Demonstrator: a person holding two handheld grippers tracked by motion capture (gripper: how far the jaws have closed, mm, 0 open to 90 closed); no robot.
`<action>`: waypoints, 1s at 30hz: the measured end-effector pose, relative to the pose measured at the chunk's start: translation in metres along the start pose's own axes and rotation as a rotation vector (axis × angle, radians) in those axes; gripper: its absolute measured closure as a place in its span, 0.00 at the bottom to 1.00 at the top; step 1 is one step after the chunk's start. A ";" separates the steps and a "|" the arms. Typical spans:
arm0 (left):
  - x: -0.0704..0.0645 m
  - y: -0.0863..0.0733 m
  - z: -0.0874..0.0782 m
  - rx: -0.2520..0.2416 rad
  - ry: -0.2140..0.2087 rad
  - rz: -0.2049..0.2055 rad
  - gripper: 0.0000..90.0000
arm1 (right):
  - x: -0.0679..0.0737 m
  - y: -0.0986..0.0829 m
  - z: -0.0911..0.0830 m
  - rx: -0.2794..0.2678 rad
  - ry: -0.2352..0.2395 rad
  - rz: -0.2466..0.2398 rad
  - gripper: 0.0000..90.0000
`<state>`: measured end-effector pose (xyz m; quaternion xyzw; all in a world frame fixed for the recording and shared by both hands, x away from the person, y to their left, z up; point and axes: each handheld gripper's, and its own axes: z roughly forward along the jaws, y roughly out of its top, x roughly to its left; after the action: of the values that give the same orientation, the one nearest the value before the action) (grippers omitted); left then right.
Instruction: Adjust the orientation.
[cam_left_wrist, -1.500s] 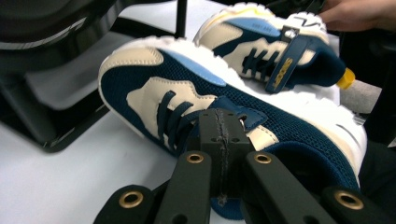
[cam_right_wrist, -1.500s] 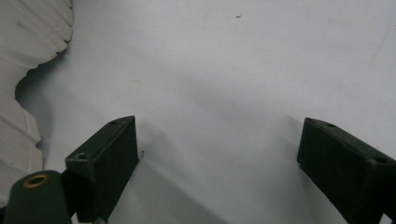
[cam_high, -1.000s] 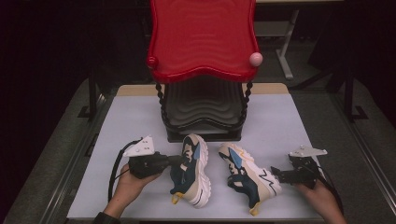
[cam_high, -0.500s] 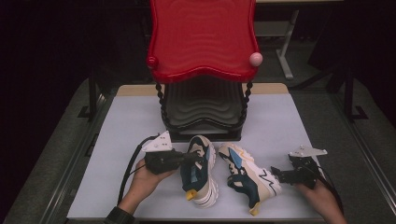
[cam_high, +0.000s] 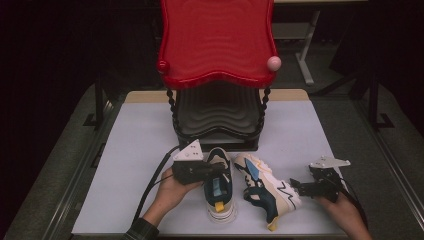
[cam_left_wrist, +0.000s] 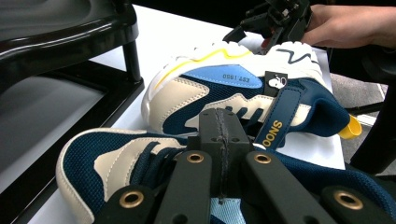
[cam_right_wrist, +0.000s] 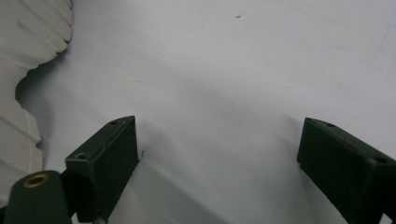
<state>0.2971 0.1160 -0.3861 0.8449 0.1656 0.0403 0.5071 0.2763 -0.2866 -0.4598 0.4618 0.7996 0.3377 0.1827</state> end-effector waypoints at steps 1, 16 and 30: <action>0.000 0.000 0.002 -0.001 -0.003 -0.001 1.00 | 0.000 0.000 0.000 0.000 0.000 0.000 0.13; -0.029 0.000 -0.022 -0.001 -0.138 -0.003 0.84 | 0.000 0.000 0.000 -0.001 -0.001 -0.002 0.13; -0.043 -0.008 -0.024 0.047 -0.211 0.001 0.94 | 0.000 0.000 0.000 -0.001 -0.001 -0.001 0.13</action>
<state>0.2487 0.1256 -0.3771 0.8561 0.1116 -0.0526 0.5019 0.2763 -0.2867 -0.4598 0.4615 0.7996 0.3377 0.1832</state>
